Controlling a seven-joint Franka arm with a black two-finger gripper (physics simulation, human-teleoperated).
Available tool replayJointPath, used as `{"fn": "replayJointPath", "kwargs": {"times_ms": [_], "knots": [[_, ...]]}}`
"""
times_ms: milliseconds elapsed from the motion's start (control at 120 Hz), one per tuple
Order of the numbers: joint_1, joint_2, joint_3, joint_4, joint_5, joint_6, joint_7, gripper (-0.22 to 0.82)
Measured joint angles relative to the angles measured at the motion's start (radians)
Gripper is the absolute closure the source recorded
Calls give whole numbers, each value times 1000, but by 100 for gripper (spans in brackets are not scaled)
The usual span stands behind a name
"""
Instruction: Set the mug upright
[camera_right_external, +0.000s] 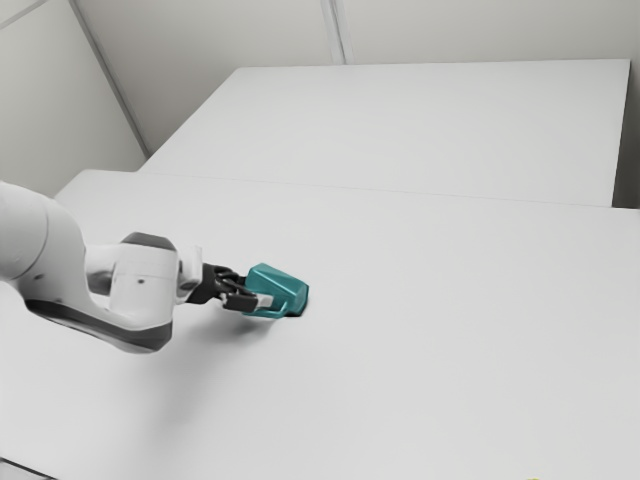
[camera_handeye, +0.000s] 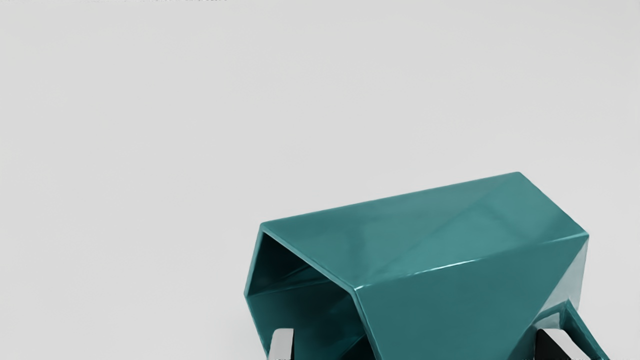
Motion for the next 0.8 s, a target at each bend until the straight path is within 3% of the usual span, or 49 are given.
{"fn": "replayJointPath", "kwargs": {"times_ms": [100,383,508,800], "knots": [[-2,2,0,0,-10,0,34,20],[-2,-2,0,3,-38,0,106,63],[-2,-3,0,16,-45,4,130,71],[-8,-11,-2,53,-40,24,174,77]]}}
